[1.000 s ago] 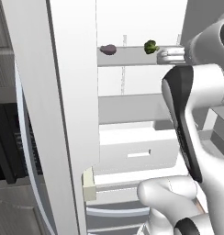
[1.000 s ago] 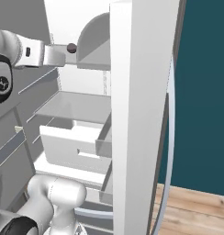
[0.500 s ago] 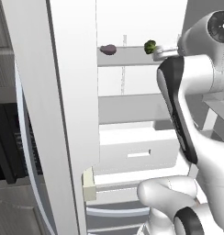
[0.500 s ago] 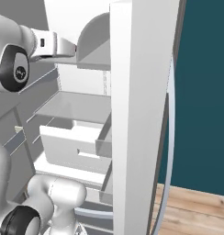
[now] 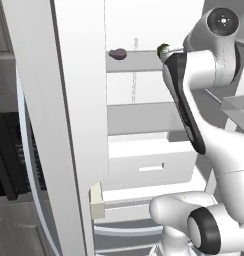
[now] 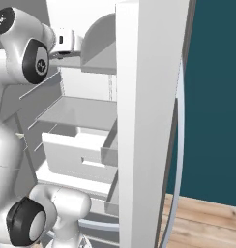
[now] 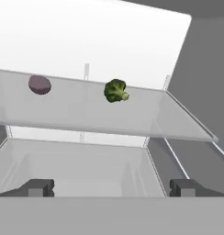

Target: Gather the eggplant and broccoli from the fridge and place them on a tray on the dining counter. Then gather the chicken drumsticks from the fridge and place them on the other tray.

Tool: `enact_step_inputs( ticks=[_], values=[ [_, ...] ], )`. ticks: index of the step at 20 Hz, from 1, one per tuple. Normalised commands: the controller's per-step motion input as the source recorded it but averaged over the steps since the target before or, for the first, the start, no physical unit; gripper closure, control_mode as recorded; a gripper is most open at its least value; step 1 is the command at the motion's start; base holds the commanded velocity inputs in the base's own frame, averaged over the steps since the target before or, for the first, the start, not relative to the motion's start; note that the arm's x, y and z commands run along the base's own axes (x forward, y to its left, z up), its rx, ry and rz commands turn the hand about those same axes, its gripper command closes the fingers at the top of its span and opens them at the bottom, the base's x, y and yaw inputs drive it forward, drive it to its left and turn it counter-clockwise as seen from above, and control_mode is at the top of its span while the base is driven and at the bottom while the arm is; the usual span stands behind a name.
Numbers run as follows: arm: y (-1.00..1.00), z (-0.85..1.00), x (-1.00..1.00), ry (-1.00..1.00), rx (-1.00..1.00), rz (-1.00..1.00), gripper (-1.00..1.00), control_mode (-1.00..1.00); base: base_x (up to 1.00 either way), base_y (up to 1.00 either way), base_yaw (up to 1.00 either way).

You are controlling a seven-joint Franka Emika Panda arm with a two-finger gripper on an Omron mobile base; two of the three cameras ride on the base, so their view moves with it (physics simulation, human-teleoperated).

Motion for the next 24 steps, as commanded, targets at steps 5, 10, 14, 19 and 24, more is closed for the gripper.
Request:
enact_step_inputs(
  ticks=[5, 10, 14, 19, 24],
  values=[
    [-0.21, -0.06, 0.46, 0.00, -0.02, 0.02, -1.00, -1.00, 0.00, 0.00, 0.00],
    [-0.10, -0.21, 0.54, 0.03, -0.04, 0.03, -1.00, -1.00, 0.00, 0.00, 0.00],
    [0.00, -0.07, 0.52, 0.03, -0.03, 0.00, -1.00, -1.00, 0.00, 0.00, 0.00],
    [0.00, 0.00, 0.26, 0.00, -0.07, 0.00, -1.00, -1.00, 0.00, 0.00, 0.00],
    [-0.01, -0.01, 0.23, 0.01, -0.10, 0.00, -1.00, -1.00, 0.00, 0.00, 0.00]
  ],
)
